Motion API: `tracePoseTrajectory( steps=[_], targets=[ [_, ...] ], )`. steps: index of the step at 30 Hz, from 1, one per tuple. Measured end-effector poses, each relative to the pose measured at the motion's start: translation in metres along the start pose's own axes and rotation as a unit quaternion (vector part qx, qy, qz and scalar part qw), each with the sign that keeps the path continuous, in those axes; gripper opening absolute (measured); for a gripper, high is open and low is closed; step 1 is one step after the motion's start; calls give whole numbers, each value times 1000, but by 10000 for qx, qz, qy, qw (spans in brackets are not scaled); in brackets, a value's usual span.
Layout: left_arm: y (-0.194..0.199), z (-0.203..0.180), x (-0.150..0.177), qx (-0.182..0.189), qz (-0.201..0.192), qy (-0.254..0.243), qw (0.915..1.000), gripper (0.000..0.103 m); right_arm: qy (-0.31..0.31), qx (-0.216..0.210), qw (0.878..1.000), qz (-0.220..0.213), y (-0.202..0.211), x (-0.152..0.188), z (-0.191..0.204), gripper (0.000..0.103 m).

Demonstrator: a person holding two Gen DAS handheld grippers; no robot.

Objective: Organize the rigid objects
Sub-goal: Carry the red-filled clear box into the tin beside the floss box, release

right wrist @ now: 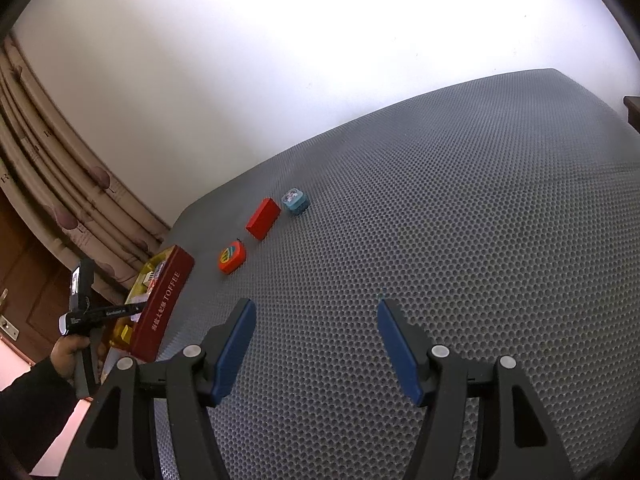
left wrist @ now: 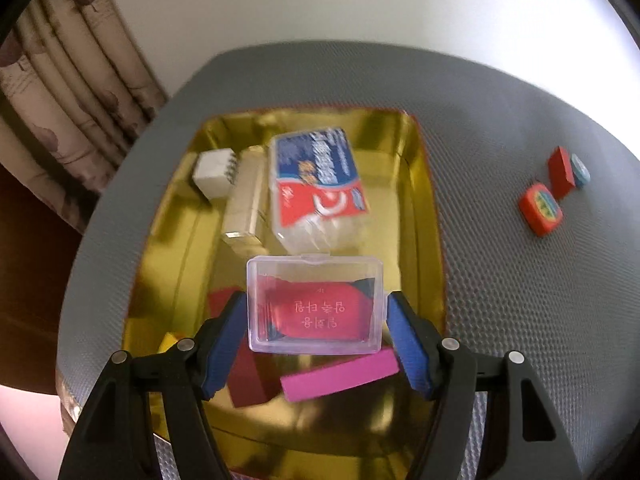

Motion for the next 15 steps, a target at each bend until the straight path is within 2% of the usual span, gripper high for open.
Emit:
tracePoseTrajectory(
  steps=[3,10,15],
  targets=[
    [-5,-4,-2,-51,18,-96,9999,66,-1,1,10000,-18,1,-1,-1,65],
    [-25,5,-20,-60,171,141,9997,66,-1,-14,10000,-5,0,-1,-2,65],
    [-31,13,-26,-131,144,222,9996,66,-20,-10,10000,-11,0,-2,-4,65]
  ],
)
Point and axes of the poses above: each gripper's, at about its wrist camera, not at the fingertips, and y roughly against the way its jaws point, z to its left, x to its underside, the point moved 2 cm from there along -y, roughly the way its jaws point, and after that the axes turned 1 degree about -z, right-handed, at the moved point
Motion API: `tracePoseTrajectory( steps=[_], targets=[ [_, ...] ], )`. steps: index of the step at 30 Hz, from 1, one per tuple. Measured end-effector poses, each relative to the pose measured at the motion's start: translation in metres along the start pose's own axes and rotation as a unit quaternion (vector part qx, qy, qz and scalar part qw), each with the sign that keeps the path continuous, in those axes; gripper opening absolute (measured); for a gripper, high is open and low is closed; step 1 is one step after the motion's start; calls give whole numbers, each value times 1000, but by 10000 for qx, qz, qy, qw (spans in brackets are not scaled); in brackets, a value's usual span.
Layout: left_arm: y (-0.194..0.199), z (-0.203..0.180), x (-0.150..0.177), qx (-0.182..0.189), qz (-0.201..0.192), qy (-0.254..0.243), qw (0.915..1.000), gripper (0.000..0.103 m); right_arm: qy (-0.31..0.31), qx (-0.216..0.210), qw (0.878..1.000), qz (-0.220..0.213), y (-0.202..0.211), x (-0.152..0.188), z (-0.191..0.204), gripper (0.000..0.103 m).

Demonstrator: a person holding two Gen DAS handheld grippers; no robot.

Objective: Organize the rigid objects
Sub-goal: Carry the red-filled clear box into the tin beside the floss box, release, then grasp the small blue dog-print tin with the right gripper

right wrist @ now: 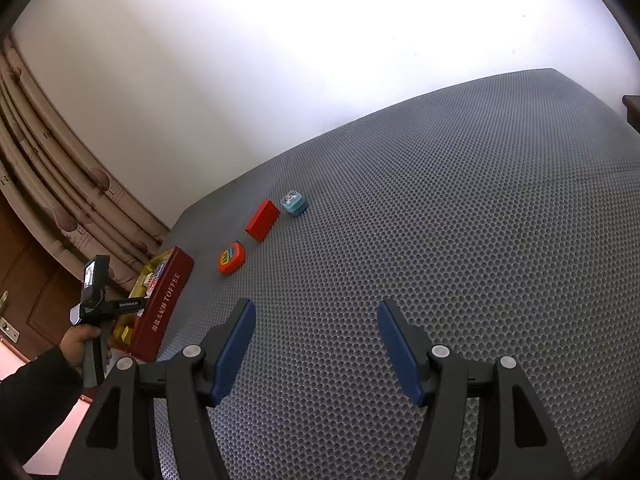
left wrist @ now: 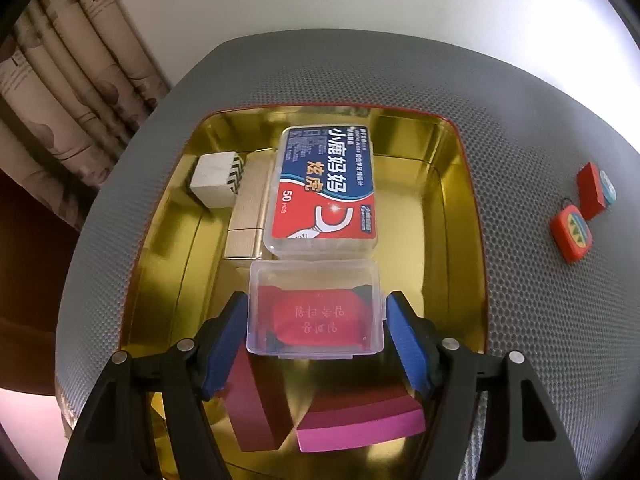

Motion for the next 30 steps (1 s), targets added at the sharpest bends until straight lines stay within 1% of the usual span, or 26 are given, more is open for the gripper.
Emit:
tracePoseTrajectory(
  steps=[5,8,10,11,12,13,14,16,18,21,22,24,25,28,30],
  targets=[
    [-2,5,2,92,-32,126,9999,66,26,6,10000,30,-2,-1,0,65],
    [-5,5,4,229,75,172,9996,69,100,26,9999,43,-2,-1,1,65],
    [-2,5,6,345,17,215,9992,81,160,88,9998,73,-4,0,2,66],
    [0,4,6,396,-20,233,9989,85,171,119,9997,85,-6,0,1,67],
    [5,5,7,449,-110,265,9986,93,184,165,9996,118,-9,1,0,68],
    [10,5,9,439,-179,295,9984,98,200,209,9994,169,-13,2,0,68],
    [15,5,11,468,-237,297,9982,99,221,263,9992,227,-17,3,0,68],
    [25,5,15,680,-361,308,9966,99,322,328,9984,317,-26,1,3,68],
    [36,9,18,770,-537,364,9949,100,565,418,9967,403,-38,-5,12,68],
    [55,18,25,772,-835,516,9922,102,1030,577,9915,547,-69,-24,31,68],
    [62,19,28,742,-942,555,9912,102,1254,624,9882,619,-88,-36,41,68],
    [83,23,39,647,-1298,593,9876,102,1512,682,9837,689,-109,-49,51,68],
    [93,24,45,643,-1467,595,9853,102,1675,728,9804,736,-126,-57,58,68],
    [118,19,64,680,-1799,575,9796,102,1992,934,9715,885,-169,-76,71,68],
    [127,14,80,805,-1893,633,9766,102,2210,1023,9651,967,-195,-84,79,68]
  ],
)
Point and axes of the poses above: each gripper's, at about its wrist camera, not at the fingertips, and y roughly against the way its jaws point, z to its left, x to its underside, the point moved 2 cm from there along -y, roughly the way its jaws point, and after that the axes turned 1 degree about -z, right-handed, at the moved point
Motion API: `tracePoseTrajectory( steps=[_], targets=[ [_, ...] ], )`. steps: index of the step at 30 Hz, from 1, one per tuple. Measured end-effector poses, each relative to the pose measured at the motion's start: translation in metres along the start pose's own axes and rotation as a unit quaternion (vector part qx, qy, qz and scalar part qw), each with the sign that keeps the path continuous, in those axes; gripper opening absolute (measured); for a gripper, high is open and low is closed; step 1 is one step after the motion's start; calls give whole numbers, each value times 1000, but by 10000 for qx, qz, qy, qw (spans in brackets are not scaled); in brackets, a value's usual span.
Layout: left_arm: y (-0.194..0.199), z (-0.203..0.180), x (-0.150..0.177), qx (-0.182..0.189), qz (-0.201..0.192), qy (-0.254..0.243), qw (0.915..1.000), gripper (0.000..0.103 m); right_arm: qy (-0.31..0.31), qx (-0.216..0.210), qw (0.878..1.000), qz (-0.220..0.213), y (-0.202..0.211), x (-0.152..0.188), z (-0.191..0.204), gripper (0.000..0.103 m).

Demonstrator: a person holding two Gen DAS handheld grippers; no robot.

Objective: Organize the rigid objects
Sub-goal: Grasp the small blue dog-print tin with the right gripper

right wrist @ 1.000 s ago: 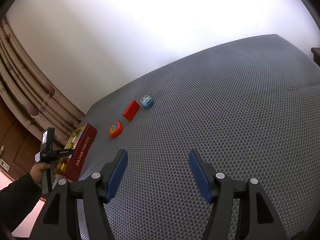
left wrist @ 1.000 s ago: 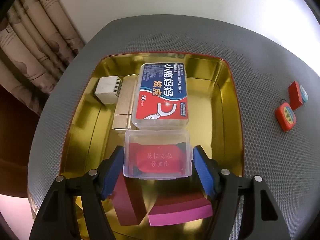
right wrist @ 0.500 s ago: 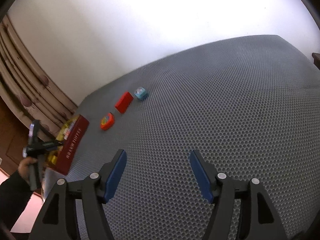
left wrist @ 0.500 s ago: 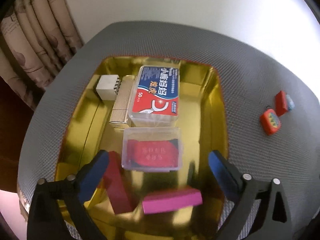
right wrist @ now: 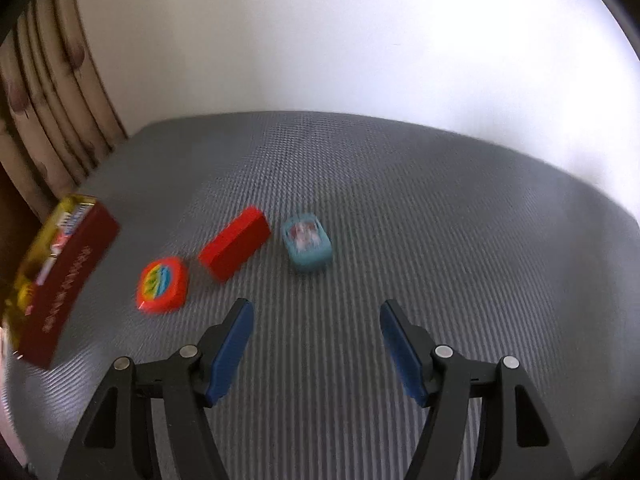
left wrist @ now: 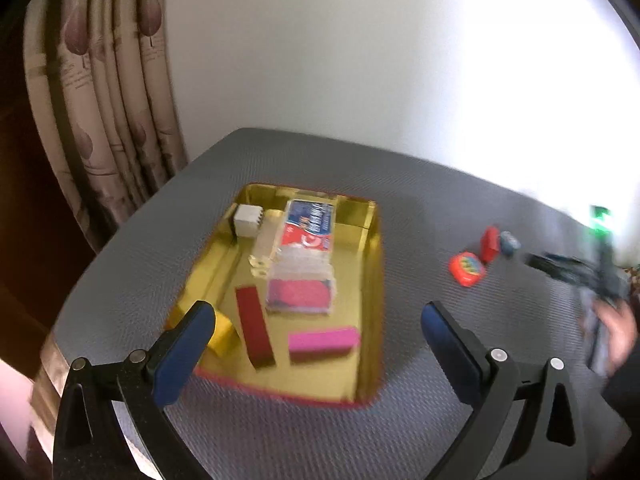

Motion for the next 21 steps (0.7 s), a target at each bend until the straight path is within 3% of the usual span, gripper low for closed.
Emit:
tracePoseTrajectory(
  steps=[6,7,8,10,16,21],
  targets=[
    [4,-12,41,345,314,150,9988,102,363,370,9983,278,-41,-23,14,65],
    [2,-13,45,373,372,141,9985,102,344,384,9981,342,-47,-22,14,60],
    [-1,-14,48,399,442,121,9982,102,320,390,9980,389,-51,-21,14,41],
    [-3,-16,49,446,461,106,9979,102,259,442,9981,336,-51,-20,13,32],
    [-1,-22,46,599,401,137,9973,102,214,593,9977,227,-28,-14,11,31],
    [6,-27,45,647,250,128,9975,102,108,795,9966,-168,22,-13,9,31]
  ],
)
Point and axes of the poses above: each gripper's, at about its wrist camera, not at the fingertips, and y roughly against the way its jaws point, z to its left, x to its underside, the point moved 2 cm from there along -y, roughly the way its jaws point, and after that the axes turned 1 degree about -z, right-handed, at the moved point
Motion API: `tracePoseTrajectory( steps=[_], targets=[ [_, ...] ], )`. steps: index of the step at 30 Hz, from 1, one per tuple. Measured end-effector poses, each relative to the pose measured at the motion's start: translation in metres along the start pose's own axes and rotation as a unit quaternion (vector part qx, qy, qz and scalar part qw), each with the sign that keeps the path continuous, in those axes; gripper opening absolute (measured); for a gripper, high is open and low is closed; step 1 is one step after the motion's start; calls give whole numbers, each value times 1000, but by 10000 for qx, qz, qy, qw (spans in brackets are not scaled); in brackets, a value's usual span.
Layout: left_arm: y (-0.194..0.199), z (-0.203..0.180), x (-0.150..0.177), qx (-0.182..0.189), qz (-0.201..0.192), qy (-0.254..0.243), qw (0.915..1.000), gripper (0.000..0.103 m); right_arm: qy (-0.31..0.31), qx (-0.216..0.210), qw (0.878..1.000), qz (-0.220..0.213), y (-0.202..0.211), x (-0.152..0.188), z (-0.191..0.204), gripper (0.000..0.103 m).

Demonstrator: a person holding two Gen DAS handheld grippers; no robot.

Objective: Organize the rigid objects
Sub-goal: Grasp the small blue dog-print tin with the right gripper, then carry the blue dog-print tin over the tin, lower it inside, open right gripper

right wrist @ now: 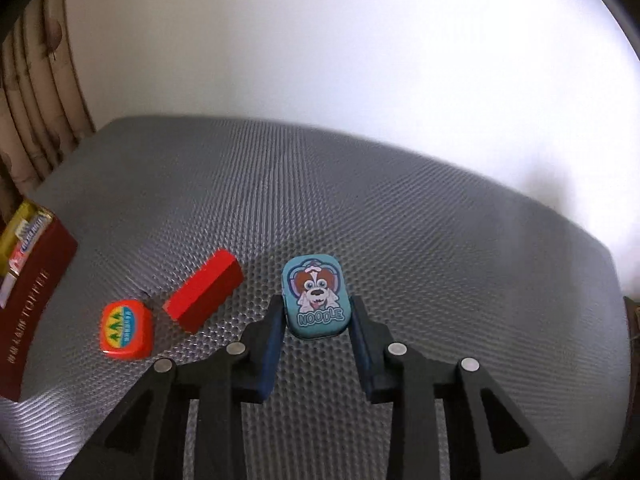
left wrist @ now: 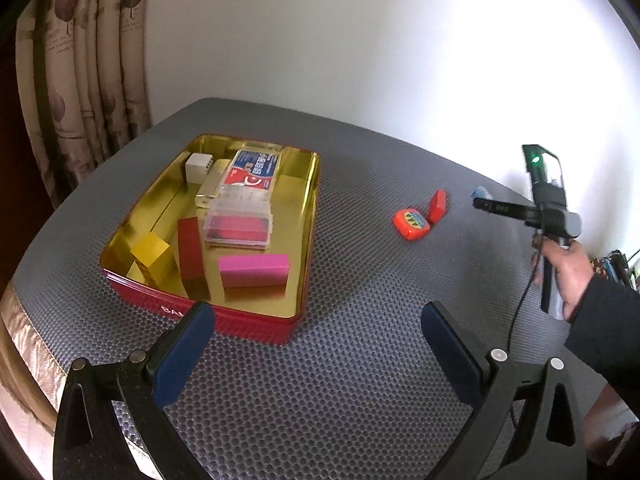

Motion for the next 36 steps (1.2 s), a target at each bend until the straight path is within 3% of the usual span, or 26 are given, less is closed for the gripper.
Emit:
tracePoseTrajectory(
  steps=[10,14,24,36],
  targets=[
    [21,-5,10,-147,-93,-69,9998,102,-23,189,9973,-707,101,-14,13,31],
    [29,-4,5,-168,-241,-56,9996,102,68,250,9955,-910,130,-36,26,31],
    [39,10,4,-464,-353,-31,9983,102,348,152,9917,-1225,171,-81,79,31],
    [35,33,2,-718,-344,128,9967,102,773,9,9868,-1424,212,-89,125,32]
  ],
)
Point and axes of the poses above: each gripper's, at about its wrist camera, not at the fingertips, and y roughly against the way its jaws point, z to its left, x to its underside, the point moved 2 cm from there along -y, roughly the way its jaws point, and after that the axes turned 1 degree about -z, right-handed, at the moved point
